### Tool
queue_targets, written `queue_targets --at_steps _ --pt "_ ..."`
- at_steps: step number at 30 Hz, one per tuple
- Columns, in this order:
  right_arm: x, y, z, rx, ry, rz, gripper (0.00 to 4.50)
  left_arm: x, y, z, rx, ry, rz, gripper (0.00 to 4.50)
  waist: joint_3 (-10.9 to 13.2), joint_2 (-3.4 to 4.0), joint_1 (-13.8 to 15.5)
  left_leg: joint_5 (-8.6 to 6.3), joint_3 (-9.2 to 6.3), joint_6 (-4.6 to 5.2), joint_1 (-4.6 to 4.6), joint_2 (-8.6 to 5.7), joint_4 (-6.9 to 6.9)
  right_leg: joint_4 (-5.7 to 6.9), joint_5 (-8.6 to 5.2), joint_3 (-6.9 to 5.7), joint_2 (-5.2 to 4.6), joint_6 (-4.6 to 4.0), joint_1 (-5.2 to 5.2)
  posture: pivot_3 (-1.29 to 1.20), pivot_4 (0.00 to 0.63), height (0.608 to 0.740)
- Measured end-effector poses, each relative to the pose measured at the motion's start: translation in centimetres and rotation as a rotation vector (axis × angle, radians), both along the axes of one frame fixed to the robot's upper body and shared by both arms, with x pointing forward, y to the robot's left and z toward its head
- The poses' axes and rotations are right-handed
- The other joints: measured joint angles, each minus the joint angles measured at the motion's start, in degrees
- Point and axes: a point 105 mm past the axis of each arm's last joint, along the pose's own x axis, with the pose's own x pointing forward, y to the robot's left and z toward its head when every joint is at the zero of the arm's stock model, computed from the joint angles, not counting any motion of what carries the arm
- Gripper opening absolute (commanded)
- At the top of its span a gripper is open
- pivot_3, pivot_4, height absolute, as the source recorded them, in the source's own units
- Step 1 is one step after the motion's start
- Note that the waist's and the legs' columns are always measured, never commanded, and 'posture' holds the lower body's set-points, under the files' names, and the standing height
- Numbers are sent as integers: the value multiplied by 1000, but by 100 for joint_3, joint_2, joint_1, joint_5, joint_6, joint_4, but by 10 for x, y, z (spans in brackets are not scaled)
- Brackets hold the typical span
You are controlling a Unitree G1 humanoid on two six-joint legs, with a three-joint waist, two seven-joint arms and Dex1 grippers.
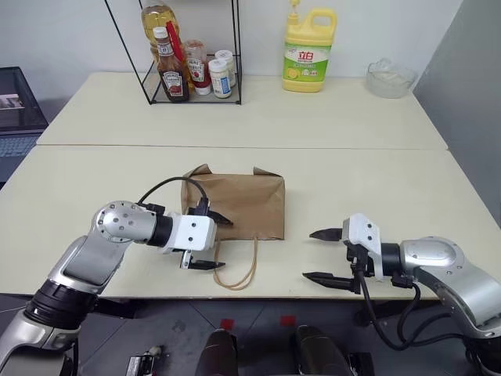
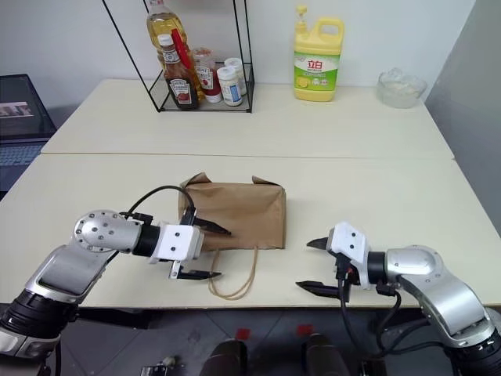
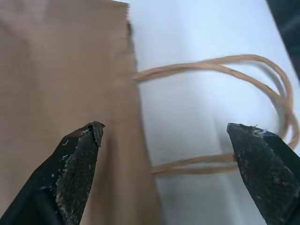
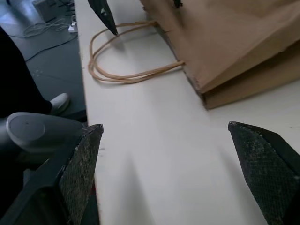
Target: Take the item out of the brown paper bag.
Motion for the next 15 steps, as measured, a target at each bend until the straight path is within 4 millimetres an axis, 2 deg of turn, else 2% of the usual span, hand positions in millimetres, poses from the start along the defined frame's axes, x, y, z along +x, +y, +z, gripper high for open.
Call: queue_targets --at_steps 6,12,15 --pt "0 2 0 7 -12 7 4485 2 1 1 5 -15 -8 4500 0 0 3 0 -1 0 1 0 0 0 0 -1 0 0 2 0 150 740" --pt "1 1 -1 7 -9 4 4485 16 2 30 -17 -80 14 4500 0 -1 1 0 -1 0 3 -1 1 -1 0 -2 1 0 6 0 150 740" --pt "1 2 -2 5 -12 8 4485 16 13 38 12 -90 23 4500 0 -1 -21 0 -1 0 6 1 -1 0 0 -1 2 0 6 0 150 740"
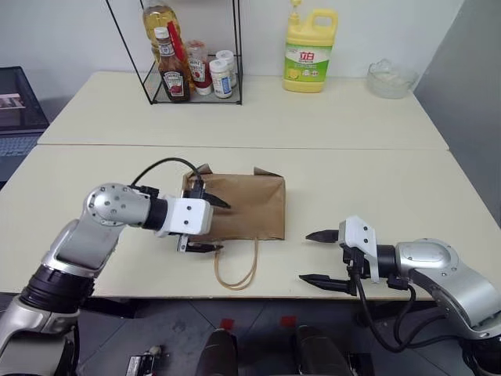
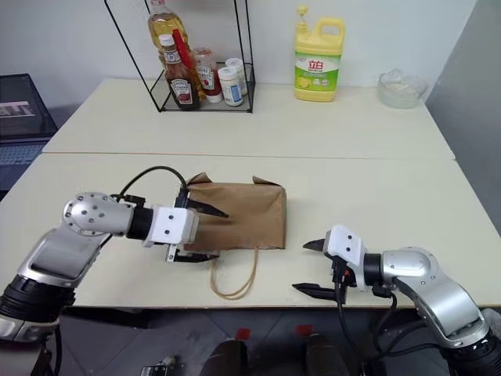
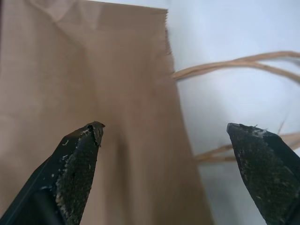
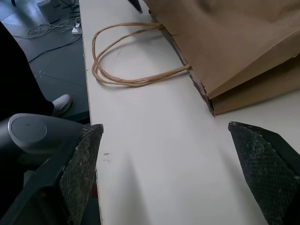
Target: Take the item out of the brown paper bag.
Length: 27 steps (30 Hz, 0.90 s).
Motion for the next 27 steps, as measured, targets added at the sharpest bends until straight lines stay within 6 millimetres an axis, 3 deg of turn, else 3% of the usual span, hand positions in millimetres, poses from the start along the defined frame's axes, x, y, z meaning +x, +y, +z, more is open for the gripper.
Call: queue_targets --at_steps 7,17,20,27 --pt "-1 0 -3 -2 7 1 4485 -15 5 -20 32 48 -28 4500 0 -1 15 0 0 0 0 1 1 0 0 -1 0 0 3 0 150 740" --pt "2 -2 -6 -16 -7 -9 4485 -19 -29 -32 -115 31 -65 4500 -1 -3 38 0 -1 0 2 0 4 -3 0 -1 0 0 10 0 150 740" --pt "3 -3 -8 -25 -9 -23 4500 -20 -33 -36 -133 43 -54 3962 -1 -3 37 0 -1 0 4 1 3 -2 0 -1 0 0 9 0 150 740" --pt "3 -2 -9 -41 -34 -13 4500 -14 -33 -36 -183 68 15 1784 -1 -3 38 0 -1 0 4 0 3 -2 0 -2 0 0 10 0 150 740"
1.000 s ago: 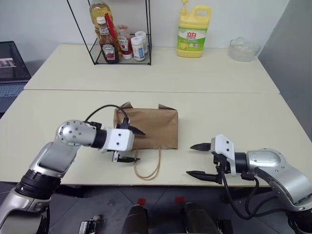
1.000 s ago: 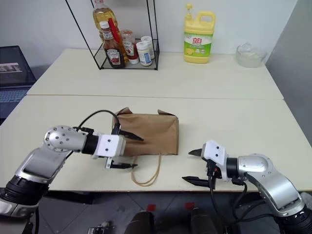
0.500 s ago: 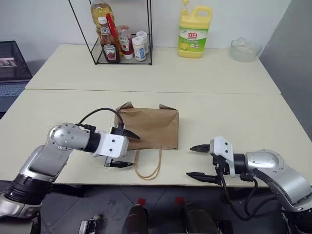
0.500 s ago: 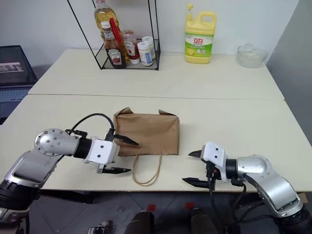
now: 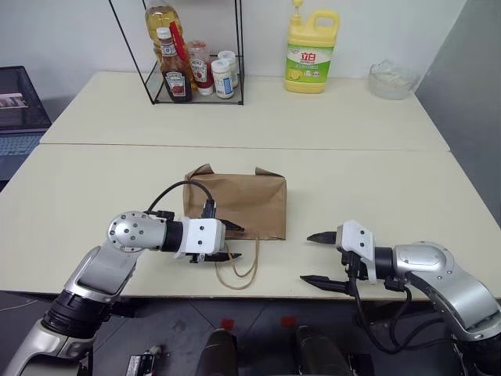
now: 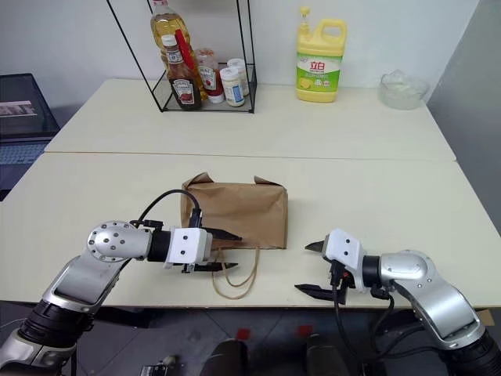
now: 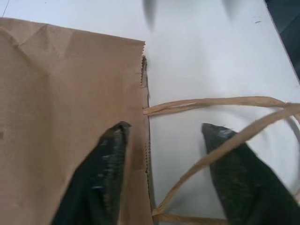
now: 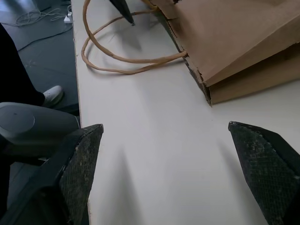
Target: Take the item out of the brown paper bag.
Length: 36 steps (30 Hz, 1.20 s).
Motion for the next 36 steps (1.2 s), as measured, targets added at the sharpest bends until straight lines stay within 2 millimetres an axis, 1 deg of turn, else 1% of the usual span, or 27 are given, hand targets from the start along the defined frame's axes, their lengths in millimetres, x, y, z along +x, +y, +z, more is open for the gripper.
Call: queue_targets --at_steps 3,5,6,11,15,17,20,24,28,31,34,36 --pt "0 0 -3 -32 -32 33 4500 7 2 4 -57 27 61 857 0 0 -3 0 0 0 0 0 1 0 0 -1 0 0 0 0 150 740" --pt "0 -3 -8 -73 -56 61 4500 14 3 12 -95 37 105 161 0 0 -2 0 0 0 0 0 1 0 0 -1 0 0 1 0 150 740" --pt "-1 -3 -9 -82 -69 77 4500 17 4 16 -119 42 127 14 0 0 -2 0 0 0 0 0 1 0 0 -1 0 0 1 0 150 740" --pt "-8 6 -12 -105 -171 223 4500 34 0 35 -273 101 248 14 -1 -2 -4 0 -2 0 0 0 5 0 0 -2 0 0 4 0 150 740" --pt "1 15 -13 -123 -293 301 4500 46 -1 46 -350 137 333 14 -2 -3 -11 0 -3 0 4 0 4 3 0 -4 0 0 4 0 150 740" --pt "6 24 -13 -110 -365 330 4500 50 0 50 -383 155 367 14 -2 -4 -14 0 -3 -1 5 1 4 3 0 -4 0 0 5 0 150 740" --pt "14 38 -10 -81 -485 355 4500 53 2 53 -411 172 401 14 -2 -4 -19 1 -4 -2 6 1 4 4 0 -5 0 0 5 0 150 740" --pt "26 49 -3 -45 -658 349 4500 54 3 54 -420 180 419 14 -3 -5 -6 2 -3 -4 6 0 4 4 1 -5 -2 0 6 0 150 740" --pt "26 57 2 -4 -821 374 4500 54 3 54 -423 184 419 14 -3 -5 -1 3 -3 -5 7 0 4 4 1 -5 -3 -1 7 0 150 740" --pt "26 67 4 14 -935 408 4500 55 4 55 -423 180 422 14 -3 -5 -8 4 -3 -6 12 1 3 9 1 -5 -2 -1 7 0 150 740" --pt "22 79 3 32 -1009 447 4500 57 4 59 -427 169 425 14 -3 -5 -5 8 -3 -14 12 0 3 9 1 -4 -3 -1 8 0 150 740" --pt "22 83 -1 28 -1025 450 4500 58 4 58 -429 167 431 14 -3 -5 -2 13 -3 -24 12 -1 4 9 1 -4 -4 -1 10 0 150 740"
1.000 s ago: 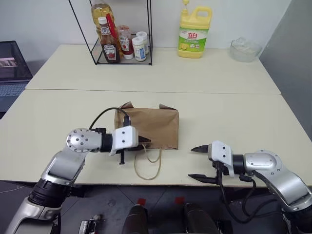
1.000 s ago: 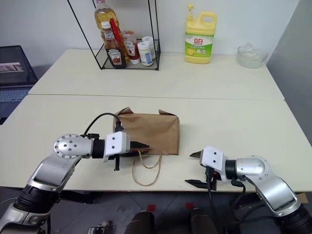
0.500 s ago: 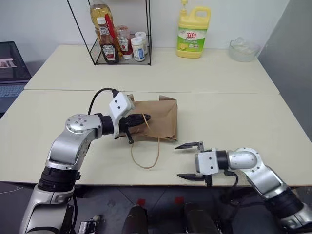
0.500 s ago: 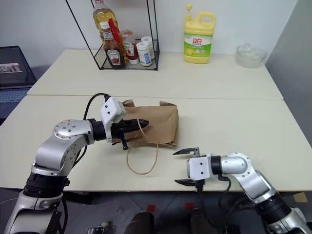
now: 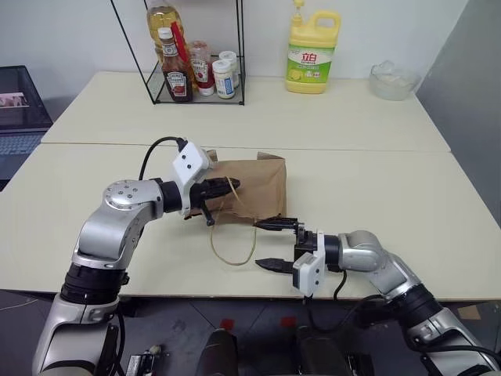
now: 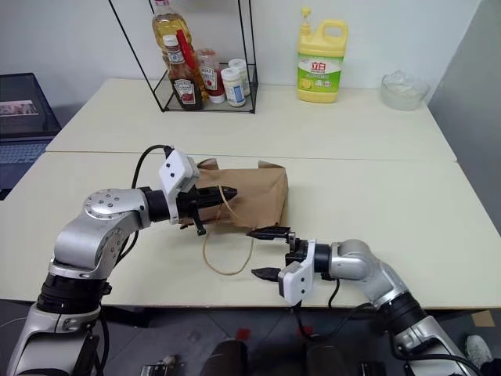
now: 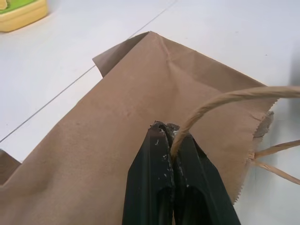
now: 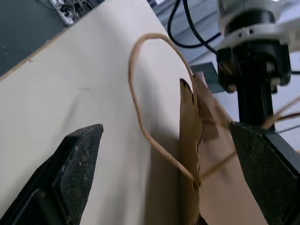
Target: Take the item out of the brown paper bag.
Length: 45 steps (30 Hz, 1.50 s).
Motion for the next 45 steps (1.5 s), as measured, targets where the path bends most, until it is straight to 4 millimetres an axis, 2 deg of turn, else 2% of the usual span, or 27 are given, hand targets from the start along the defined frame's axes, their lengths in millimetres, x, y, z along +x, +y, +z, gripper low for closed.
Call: queue_targets --at_steps 4,7,10,14,21,23,37,45 --pt "-2 11 -14 -25 -15 2 4500 1 0 0 -2 4 9 14 0 0 -4 1 0 -2 5 1 -2 3 0 1 1 0 0 0 150 740" --pt "9 19 -20 -21 -27 -56 4500 1 0 0 -3 4 9 14 0 0 -10 7 0 -12 6 0 -2 5 0 2 1 0 0 0 150 740" --pt "22 20 -16 -11 -57 -113 4500 1 -1 1 -3 2 7 14 -1 -1 0 8 -1 -14 8 0 -2 5 0 1 1 0 2 0 150 740" --pt "26 18 -18 -10 -51 -149 3220 1 -1 1 -4 1 13 0 -1 -2 1 7 -1 -13 8 0 -2 5 0 2 0 0 4 0 150 740" --pt "19 19 -29 -45 -15 -127 690 2 0 1 -4 -2 20 0 -1 -2 -2 5 0 -9 9 0 -3 5 0 2 0 0 4 0 150 740" --pt "19 19 -27 -32 -13 -128 21 3 -1 3 -4 -7 18 0 -2 -3 -2 5 0 -8 10 0 -3 4 0 2 0 0 6 0 150 740" --pt "24 19 -29 -50 60 -155 21 33 -2 40 -33 -88 50 0 -6 -9 -1 -3 -1 6 31 -1 -6 1 0 1 1 0 29 0 150 740" --pt "25 19 -31 -66 75 -158 21 45 -4 41 -45 -98 62 0 -6 -10 1 -3 -1 6 31 -1 -5 0 0 0 0 0 29 0 150 740"
